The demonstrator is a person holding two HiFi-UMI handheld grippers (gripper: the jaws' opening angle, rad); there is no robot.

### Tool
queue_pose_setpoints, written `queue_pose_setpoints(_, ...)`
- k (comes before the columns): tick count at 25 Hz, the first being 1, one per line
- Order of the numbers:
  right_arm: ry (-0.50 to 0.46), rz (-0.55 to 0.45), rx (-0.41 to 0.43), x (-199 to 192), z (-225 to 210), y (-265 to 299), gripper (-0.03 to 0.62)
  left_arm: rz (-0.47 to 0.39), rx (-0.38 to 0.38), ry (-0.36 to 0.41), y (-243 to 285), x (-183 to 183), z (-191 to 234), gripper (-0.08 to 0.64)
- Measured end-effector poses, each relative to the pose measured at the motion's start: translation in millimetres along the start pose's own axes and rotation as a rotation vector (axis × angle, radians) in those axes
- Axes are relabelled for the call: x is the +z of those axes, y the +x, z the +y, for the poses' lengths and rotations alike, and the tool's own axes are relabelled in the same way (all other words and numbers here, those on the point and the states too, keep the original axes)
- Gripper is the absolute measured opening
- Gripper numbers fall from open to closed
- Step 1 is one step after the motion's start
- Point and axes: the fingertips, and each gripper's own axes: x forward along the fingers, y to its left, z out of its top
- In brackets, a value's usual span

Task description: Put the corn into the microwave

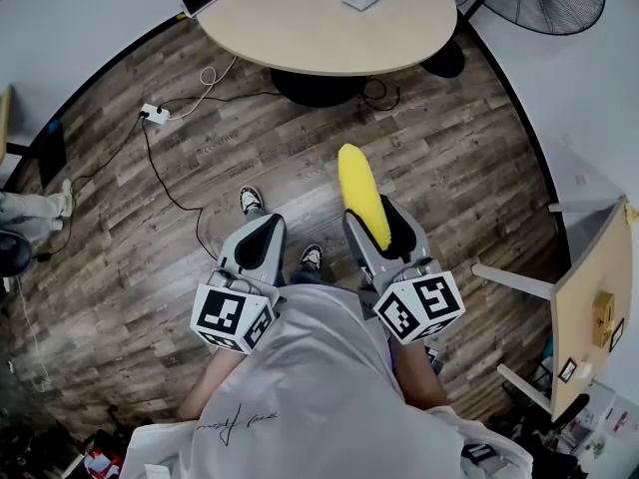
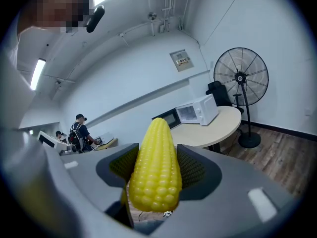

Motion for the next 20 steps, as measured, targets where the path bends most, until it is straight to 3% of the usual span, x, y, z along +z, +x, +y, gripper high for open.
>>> queue_pose_setpoints(20, -0.024, 0.003, 0.000, 55.3, 7.5, 143.9, 0.258, -0.042, -0.036, -0.016, 66.2, 79.9, 111.1, -0.012)
